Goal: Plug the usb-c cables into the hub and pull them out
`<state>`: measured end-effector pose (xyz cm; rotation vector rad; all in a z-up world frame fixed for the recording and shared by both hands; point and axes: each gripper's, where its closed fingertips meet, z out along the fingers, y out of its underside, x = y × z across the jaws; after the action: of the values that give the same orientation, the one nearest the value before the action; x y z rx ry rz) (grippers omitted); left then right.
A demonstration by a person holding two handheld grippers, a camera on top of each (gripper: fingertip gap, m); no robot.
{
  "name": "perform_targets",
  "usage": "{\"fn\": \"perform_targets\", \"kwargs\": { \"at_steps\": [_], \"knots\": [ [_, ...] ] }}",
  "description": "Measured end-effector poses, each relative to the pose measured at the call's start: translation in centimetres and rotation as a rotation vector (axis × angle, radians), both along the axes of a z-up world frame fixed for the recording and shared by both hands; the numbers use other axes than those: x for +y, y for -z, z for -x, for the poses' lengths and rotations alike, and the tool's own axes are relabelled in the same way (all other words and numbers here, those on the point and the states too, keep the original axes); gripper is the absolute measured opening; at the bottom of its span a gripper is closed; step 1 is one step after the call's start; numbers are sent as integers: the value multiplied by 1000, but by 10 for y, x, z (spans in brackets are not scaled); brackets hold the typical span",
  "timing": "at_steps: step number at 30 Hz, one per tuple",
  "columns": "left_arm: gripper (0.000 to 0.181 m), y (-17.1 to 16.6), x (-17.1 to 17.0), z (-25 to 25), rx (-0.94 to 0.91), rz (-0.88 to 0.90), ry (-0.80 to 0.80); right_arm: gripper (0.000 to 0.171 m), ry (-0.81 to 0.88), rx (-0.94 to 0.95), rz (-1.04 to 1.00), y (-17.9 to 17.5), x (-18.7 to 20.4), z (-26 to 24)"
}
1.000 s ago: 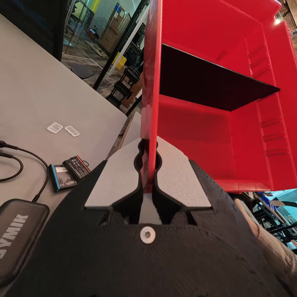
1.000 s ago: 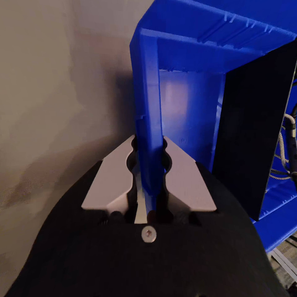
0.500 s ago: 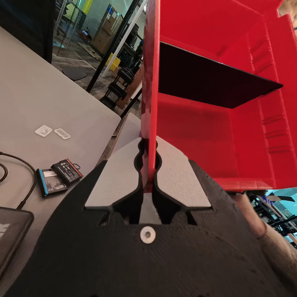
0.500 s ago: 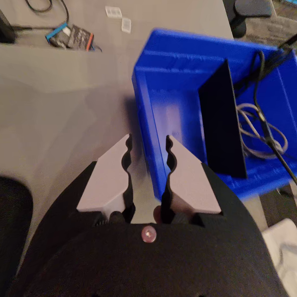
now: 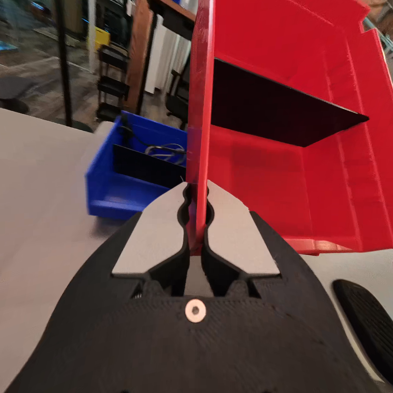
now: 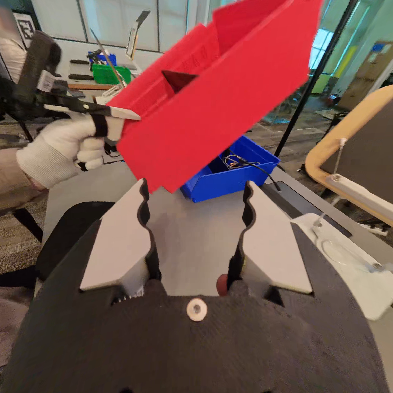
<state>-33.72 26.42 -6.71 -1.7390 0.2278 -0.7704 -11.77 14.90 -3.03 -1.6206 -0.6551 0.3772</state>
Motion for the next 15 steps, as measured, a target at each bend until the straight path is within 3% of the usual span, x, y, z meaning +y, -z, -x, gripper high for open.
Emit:
{"fn": "perform_targets", "kwargs": {
  "at_steps": [4, 6, 8, 10, 15],
  "knots": [
    [8, -3, -19, -88, 58, 16, 152, 93, 97, -6, -3, 8, -32, -32],
    [9, -5, -30, -130, 62, 19, 227, 76, 150, 61, -30, 5, -50, -58],
    [9, -7, -40, -168, 57, 43, 296, 89, 249, 138, -43, 3, -65, -94],
    [9, -6, -51, -203, 98, 36, 347, 81, 283, 168, -41, 5, -86, -119],
    [9, 7, -79, -293, 125, 79, 515, 89, 456, 315, -73, 6, -138, -183]
  ]
}}
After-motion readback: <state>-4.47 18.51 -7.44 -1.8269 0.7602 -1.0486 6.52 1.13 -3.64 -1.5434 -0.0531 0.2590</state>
